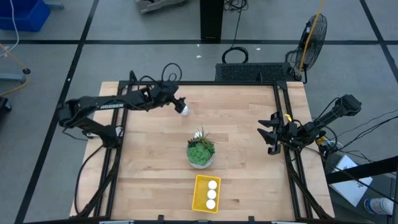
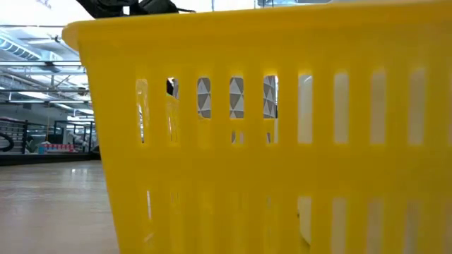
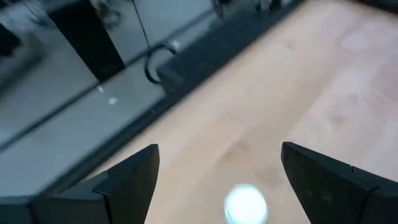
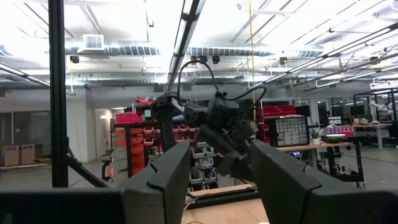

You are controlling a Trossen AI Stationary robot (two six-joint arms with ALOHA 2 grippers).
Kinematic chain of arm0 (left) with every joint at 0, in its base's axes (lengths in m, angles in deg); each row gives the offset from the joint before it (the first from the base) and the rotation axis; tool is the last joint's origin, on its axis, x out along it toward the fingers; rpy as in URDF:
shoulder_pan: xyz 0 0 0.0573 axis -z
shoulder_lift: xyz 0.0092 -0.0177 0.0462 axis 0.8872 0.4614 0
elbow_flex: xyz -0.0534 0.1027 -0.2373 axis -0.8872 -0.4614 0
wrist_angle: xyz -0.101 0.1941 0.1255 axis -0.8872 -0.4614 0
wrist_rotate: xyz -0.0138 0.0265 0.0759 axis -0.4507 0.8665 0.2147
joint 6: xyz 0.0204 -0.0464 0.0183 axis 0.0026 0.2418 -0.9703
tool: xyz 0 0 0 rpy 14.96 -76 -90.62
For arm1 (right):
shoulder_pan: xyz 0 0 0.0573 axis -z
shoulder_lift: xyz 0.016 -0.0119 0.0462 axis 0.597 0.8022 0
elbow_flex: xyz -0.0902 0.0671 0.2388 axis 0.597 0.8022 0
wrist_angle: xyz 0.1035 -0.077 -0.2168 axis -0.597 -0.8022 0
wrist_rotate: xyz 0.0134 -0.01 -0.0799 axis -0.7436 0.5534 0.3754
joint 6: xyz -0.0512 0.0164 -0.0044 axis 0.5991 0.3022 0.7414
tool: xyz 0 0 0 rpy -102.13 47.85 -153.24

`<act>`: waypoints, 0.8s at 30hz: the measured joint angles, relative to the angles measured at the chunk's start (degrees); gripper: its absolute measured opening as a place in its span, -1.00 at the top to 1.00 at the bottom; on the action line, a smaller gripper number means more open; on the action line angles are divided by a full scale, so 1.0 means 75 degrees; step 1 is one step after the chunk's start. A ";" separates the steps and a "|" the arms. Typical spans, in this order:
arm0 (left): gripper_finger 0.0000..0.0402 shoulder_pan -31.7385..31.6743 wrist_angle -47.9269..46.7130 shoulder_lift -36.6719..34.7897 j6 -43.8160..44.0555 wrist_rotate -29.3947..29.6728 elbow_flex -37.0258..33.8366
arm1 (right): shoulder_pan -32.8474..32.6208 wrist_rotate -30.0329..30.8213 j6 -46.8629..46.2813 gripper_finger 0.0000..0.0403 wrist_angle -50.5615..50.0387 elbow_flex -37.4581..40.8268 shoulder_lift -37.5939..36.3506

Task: Pick and place pill bottles into a basket
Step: Put the white pill bottle into the yellow bin

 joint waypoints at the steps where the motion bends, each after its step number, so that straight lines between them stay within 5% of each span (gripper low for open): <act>1: -0.69 -0.0007 -0.0244 -0.0060 0.0051 -0.0134 0.0012 | -0.0001 0.0000 0.0000 0.20 0.0000 0.0000 0.0000; 11: -0.69 -0.0216 -0.2114 -0.0130 -0.0141 -0.0893 0.1022 | -0.0001 0.0000 0.0000 0.21 -0.0056 -0.0002 0.0002; 24: -0.69 -0.0530 -0.2546 0.0795 -0.0871 -0.1237 0.1180 | -0.0002 -0.0023 0.0000 0.20 -0.0055 0.0000 0.0001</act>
